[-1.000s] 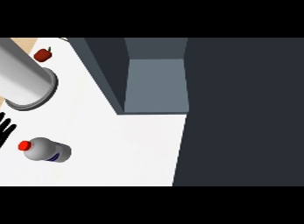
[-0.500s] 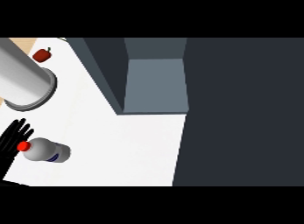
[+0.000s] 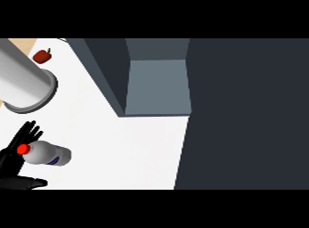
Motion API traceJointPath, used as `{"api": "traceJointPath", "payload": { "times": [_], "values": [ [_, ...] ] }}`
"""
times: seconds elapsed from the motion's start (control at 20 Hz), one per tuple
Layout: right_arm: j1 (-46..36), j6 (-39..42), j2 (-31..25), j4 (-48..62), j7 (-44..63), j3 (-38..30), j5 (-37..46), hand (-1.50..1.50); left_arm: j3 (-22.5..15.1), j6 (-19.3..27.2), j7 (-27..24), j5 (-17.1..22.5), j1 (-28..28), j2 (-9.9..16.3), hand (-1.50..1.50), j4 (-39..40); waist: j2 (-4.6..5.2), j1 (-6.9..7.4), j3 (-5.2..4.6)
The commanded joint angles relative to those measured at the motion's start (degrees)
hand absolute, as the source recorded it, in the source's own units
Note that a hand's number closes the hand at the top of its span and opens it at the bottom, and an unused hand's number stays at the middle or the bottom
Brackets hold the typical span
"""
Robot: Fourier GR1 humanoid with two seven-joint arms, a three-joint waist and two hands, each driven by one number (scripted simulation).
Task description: Pick up the bottled water, place it into the cabinet and close the cabinet
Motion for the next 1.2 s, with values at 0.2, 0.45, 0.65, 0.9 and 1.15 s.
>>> {"api": "traceJointPath", "payload": {
  "times": [0.2,0.45,0.65,0.9,1.15],
  "values": [
    [-0.6,-0.9,-1.9,-7.6,5.2,-1.3,3.3,-1.50,-1.0,-0.6,-10.8,-1.8,-7.5,2.0,-1.50,14.5,0.11,-0.43,-0.10],
    [0.8,-0.9,-1.6,-3.3,-0.9,1.6,4.9,-1.50,-1.8,2.7,-17.6,-2.4,-7.7,0.2,-1.50,18.8,0.08,-0.28,-0.05],
    [0.0,-0.6,-3.0,-4.1,0.8,-1.5,2.1,-1.50,-2.1,2.8,-19.0,-1.6,-9.8,-0.6,-1.50,20.1,0.10,-0.05,-0.02],
    [1.1,-0.8,-4.5,-5.4,0.5,-1.6,1.7,-1.50,-3.4,-1.6,-19.0,-0.7,-10.8,-0.5,1.50,21.3,0.06,-0.44,-0.03],
    [0.3,-1.4,-4.1,-4.2,-0.9,-3.1,-0.2,-1.50,-10.4,7.6,-24.8,-7.2,-10.1,-3.3,1.50,13.5,-0.12,0.15,0.08]
  ]
}}
